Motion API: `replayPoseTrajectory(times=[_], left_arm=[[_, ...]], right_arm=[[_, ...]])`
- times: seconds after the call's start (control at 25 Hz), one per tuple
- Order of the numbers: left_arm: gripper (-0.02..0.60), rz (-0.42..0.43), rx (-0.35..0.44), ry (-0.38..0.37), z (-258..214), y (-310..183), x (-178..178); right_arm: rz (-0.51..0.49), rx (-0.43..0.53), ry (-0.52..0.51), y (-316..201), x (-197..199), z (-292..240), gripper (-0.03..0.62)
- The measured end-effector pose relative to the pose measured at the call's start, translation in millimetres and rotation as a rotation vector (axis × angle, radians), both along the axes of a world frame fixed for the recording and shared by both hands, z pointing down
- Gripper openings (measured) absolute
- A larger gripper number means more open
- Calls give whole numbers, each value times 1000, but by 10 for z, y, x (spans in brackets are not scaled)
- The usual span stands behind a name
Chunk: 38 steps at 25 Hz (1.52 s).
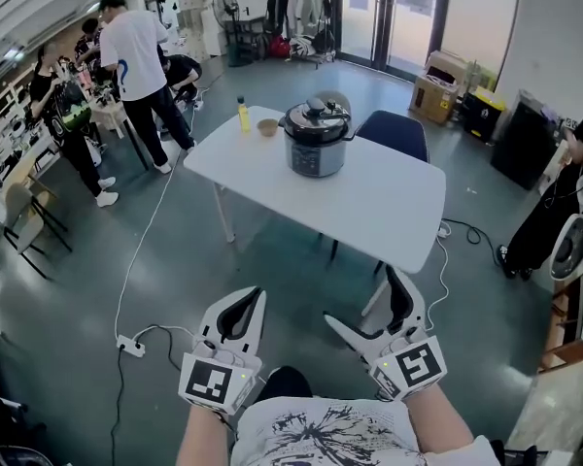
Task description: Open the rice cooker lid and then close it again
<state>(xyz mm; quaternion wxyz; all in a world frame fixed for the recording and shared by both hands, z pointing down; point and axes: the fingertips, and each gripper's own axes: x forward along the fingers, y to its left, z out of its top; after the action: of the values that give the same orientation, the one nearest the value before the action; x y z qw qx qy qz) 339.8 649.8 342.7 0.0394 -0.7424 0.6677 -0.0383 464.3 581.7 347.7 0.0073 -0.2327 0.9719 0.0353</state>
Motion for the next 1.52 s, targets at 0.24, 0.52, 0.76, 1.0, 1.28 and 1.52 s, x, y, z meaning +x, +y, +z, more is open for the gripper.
replayPoseTrajectory(times=[0.24, 0.52, 0.76, 1.0, 1.28, 1.52], left_arm=[[14, -30, 32, 31, 6, -360, -295], [14, -9, 22, 30, 68, -1261, -1085], [14, 75, 15, 32, 308, -2333, -2144], [14, 184, -13, 33, 42, -3647, -3615], [14, 292, 7, 32, -105, -4773, -4270], [14, 336, 6, 48, 73, -5418, -4406]], right_arm=[[29, 36, 5, -472, -278, 24, 597], [35, 28, 19, -1305, -1101, 59, 597], [108, -9, 31, -2278, -2172, 339, 597], [210, -37, 67, -3495, -3660, 63, 597], [321, -94, 90, -4575, -4285, 109, 595], [369, -162, 177, -5227, -4383, 430, 595]])
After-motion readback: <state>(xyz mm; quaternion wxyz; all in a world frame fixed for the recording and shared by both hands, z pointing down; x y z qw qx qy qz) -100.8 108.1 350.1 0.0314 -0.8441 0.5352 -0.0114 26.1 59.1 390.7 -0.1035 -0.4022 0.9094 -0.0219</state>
